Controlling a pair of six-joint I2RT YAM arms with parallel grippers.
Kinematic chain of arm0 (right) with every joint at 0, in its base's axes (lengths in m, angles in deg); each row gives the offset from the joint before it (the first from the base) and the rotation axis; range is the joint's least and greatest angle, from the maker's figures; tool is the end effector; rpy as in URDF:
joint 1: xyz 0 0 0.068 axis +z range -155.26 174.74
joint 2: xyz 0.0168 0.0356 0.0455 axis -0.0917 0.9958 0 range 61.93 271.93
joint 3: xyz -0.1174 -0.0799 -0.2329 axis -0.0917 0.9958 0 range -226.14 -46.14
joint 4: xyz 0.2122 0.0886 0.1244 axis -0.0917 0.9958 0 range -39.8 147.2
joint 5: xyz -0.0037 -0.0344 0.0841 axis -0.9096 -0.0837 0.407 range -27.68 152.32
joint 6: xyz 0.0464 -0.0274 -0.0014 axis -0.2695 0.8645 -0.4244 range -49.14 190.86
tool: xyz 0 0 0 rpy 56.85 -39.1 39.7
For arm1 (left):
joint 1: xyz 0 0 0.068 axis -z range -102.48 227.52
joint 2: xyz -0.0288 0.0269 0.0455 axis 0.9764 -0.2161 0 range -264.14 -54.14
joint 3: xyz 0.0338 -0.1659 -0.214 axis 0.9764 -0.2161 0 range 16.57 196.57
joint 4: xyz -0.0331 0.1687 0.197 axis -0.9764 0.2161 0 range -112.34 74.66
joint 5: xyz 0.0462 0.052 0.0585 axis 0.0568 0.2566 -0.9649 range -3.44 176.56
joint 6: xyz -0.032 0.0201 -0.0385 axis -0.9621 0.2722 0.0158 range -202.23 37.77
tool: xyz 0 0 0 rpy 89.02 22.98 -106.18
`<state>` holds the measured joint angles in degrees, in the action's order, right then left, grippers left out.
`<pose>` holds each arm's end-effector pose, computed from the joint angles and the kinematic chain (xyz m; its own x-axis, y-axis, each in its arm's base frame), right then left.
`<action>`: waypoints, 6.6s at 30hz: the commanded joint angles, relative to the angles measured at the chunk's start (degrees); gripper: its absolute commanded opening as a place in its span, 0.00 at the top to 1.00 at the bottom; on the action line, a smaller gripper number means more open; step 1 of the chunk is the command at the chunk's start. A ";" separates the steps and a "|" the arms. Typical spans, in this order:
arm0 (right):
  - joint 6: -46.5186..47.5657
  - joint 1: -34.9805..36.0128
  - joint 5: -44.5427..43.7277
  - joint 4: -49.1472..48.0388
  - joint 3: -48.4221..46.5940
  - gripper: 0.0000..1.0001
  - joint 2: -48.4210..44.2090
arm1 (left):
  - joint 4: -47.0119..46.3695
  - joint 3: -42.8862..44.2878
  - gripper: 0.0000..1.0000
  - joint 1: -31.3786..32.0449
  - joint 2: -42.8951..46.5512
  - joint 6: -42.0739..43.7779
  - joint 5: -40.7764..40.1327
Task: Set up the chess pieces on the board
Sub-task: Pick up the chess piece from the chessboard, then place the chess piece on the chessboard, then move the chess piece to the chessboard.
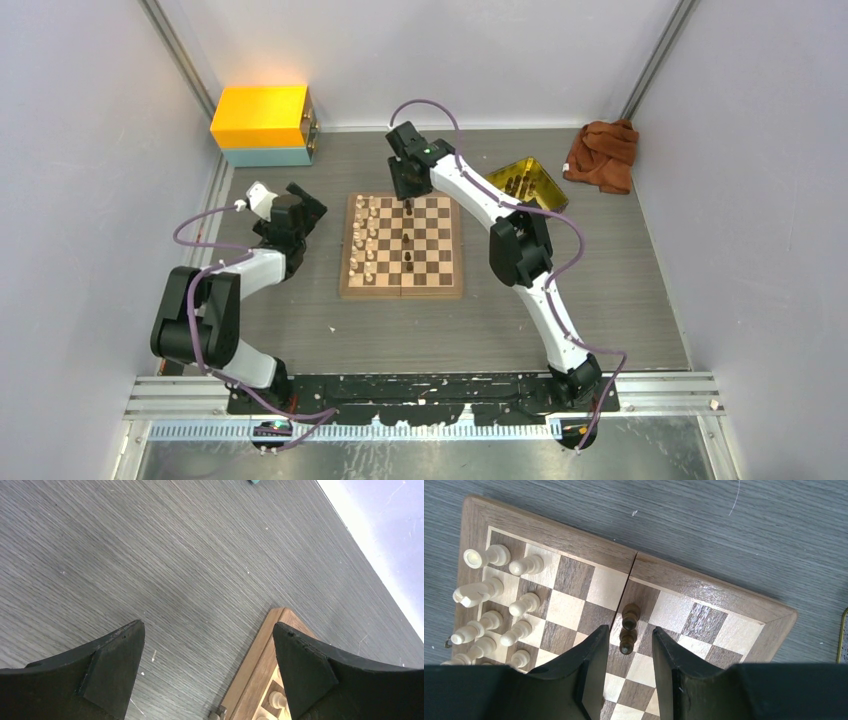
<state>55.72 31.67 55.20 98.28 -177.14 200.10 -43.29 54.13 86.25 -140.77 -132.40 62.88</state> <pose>0.4260 0.3146 0.2286 -0.7750 -0.2584 -0.5767 -0.3496 0.9355 0.0505 0.3031 -0.0321 0.1811 -0.1361 -0.6907 -0.7103 -0.4929 0.6691 -0.5562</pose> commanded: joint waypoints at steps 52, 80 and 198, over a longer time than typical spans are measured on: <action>2.89 -3.04 -5.76 -3.86 4.52 0.99 -6.66 | -0.14 1.28 0.02 5.57 5.50 7.88 -8.72; 0.60 -4.90 -1.61 -4.62 8.12 0.90 -6.51 | -0.32 1.46 0.02 6.69 5.50 9.48 -9.72; 4.68 1.36 1.13 -5.61 6.99 0.64 -4.03 | -1.37 0.76 0.02 8.23 4.76 9.04 -11.12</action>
<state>60.40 32.56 55.88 94.41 -168.73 196.25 -41.93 53.85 94.29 -136.95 -123.77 54.05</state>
